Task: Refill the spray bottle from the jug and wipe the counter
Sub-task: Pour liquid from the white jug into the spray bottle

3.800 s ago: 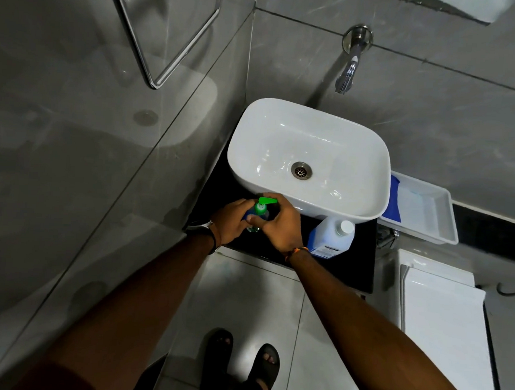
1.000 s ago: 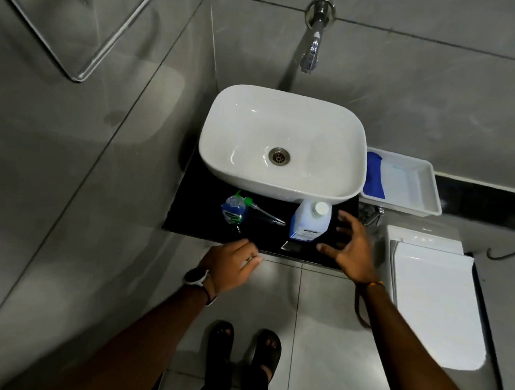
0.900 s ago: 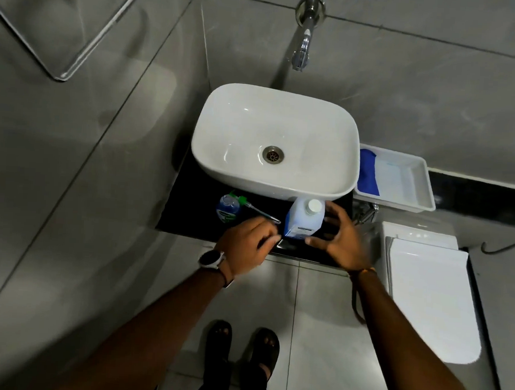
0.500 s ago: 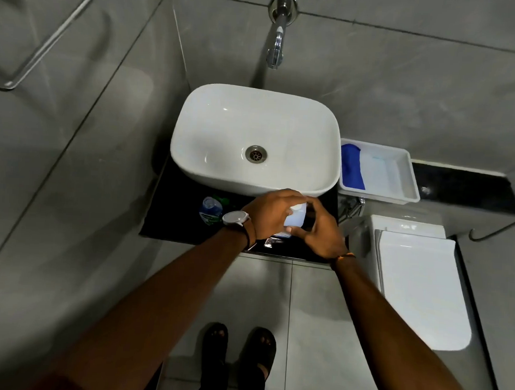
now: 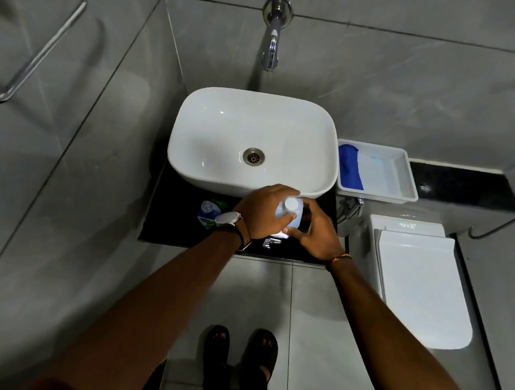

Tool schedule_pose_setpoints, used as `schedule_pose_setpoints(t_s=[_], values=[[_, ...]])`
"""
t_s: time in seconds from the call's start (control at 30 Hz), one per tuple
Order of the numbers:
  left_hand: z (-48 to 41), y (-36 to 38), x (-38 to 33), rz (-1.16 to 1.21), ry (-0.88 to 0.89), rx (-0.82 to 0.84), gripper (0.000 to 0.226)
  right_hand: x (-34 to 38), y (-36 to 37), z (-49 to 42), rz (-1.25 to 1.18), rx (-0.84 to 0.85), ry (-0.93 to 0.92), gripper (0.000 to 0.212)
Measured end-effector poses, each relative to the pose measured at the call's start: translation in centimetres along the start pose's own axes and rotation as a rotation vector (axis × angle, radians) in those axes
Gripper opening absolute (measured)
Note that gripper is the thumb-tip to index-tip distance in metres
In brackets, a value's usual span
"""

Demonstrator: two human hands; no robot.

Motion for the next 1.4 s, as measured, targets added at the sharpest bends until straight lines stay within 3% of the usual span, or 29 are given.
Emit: schedule_pose_setpoints(t_s=[0.07, 0.23, 0.43, 0.6, 0.77, 0.97, 1.23, 1.33, 1.4], values=[[0.1, 0.3, 0.0, 0.005, -0.01, 0.008, 0.042, 0.0, 0.0, 0.0, -0.003, -0.003, -0.003, 0.075], [0.3, -1.3, 0.9, -0.107, -0.046, -0.176, 0.022, 0.1, -0.1, 0.0, 0.019, -0.017, 0.007, 0.074], [-0.3, 0.2, 0.7, 0.007, 0.049, 0.053, 0.045, 0.1, -0.1, 0.1, 0.025, -0.022, 0.004, 0.074], [0.0, -1.3, 1.0, -0.069, -0.001, -0.174, 0.026, 0.1, -0.2, 0.0, 0.047, -0.011, -0.003, 0.075], [-0.5, 0.1, 0.3, -0.025, 0.079, 0.091, 0.05, -0.1, -0.1, 0.0, 0.045, -0.006, 0.001, 0.078], [-1.1, 0.1, -0.7, -0.204, 0.066, 0.108, 0.041, -0.1, -0.2, 0.0, 0.044, -0.006, -0.017, 0.077], [-1.5, -1.7, -0.9, -0.194, -0.072, -0.15, 0.037, -0.2, -0.4, 0.0, 0.093, -0.016, -0.004, 0.076], [-0.3, -2.8, 1.6, -0.038, -0.24, -0.331, 0.027, -0.6, -0.7, -0.2, 0.109, -0.029, 0.009, 0.075], [1.4, -2.0, 3.6, -0.013, -0.338, -0.342, 0.025, -0.9, -0.9, -0.3, 0.117, -0.033, 0.012, 0.074]])
Point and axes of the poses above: each hand's wrist, its own z-axis away from the middle knuckle, its own y-axis out of the palm, x = y × z, the point moved 6 cm from there along -z, towards the middle knuckle, and after that the axes turned 6 degrees about x, right-handed, at the moved point
